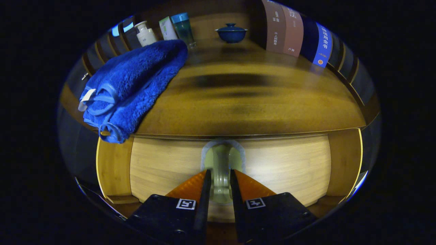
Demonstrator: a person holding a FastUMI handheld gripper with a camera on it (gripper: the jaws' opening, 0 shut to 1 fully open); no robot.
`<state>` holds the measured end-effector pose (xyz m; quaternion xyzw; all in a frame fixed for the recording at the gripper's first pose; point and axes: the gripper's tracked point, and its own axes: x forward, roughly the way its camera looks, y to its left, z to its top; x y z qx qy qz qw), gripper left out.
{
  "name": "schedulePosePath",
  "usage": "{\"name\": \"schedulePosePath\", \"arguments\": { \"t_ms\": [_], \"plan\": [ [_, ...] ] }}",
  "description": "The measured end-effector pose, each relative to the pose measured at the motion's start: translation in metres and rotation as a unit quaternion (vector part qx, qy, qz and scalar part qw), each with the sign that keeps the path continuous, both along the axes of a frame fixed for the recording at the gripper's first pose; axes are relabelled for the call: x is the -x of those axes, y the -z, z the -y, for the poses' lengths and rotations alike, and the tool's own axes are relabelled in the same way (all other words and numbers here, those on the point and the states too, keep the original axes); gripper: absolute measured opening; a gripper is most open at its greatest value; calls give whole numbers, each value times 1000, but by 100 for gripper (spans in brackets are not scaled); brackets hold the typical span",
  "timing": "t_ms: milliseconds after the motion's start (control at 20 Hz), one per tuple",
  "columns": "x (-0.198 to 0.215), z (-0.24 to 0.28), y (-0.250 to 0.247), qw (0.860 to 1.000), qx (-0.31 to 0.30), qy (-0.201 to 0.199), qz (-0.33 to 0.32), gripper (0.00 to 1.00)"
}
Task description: Pull open the drawer, take out the items inside it, and place them on the countertop above the cabinet.
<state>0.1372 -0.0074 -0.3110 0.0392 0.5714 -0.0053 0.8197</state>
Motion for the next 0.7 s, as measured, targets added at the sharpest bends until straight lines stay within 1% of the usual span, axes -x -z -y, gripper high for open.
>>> {"name": "schedulePosePath", "arguments": {
  "t_ms": [100,200,400,700],
  "plan": [
    [9,-1,-6,1000,-6,0,10,23],
    [14,-5,-8,1000,-15,-5,11,23],
    [28,-7,-23,999,-32,3,36,23],
    [52,-5,-82,992,-49,12,113,23]
  ]
}}
